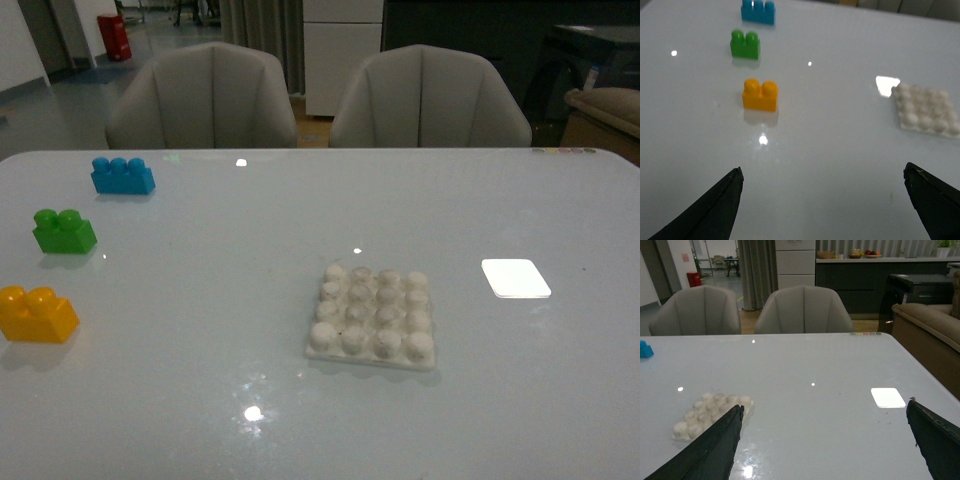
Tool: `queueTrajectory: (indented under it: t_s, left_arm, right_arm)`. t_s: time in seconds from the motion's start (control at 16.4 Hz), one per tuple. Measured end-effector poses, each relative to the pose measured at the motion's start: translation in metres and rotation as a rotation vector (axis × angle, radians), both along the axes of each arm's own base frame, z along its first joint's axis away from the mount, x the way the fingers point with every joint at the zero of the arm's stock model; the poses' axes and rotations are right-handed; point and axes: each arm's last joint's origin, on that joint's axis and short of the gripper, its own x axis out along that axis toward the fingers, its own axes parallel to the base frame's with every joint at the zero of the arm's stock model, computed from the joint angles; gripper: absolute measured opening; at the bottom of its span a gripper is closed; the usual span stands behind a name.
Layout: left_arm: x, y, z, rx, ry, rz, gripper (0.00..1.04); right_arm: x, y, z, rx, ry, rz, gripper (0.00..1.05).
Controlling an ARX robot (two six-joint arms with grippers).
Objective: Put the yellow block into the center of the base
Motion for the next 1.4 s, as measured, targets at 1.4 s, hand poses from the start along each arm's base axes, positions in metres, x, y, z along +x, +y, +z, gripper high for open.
queueTrajectory:
  t_s: [1.4]
  left_arm:
    - [0.245, 0.055, -0.079, 0.196, 0.278, -0.113, 0.98]
  right_arm:
    - [0.000, 0.000, 0.000, 0.000, 0.000, 0.000, 0.98]
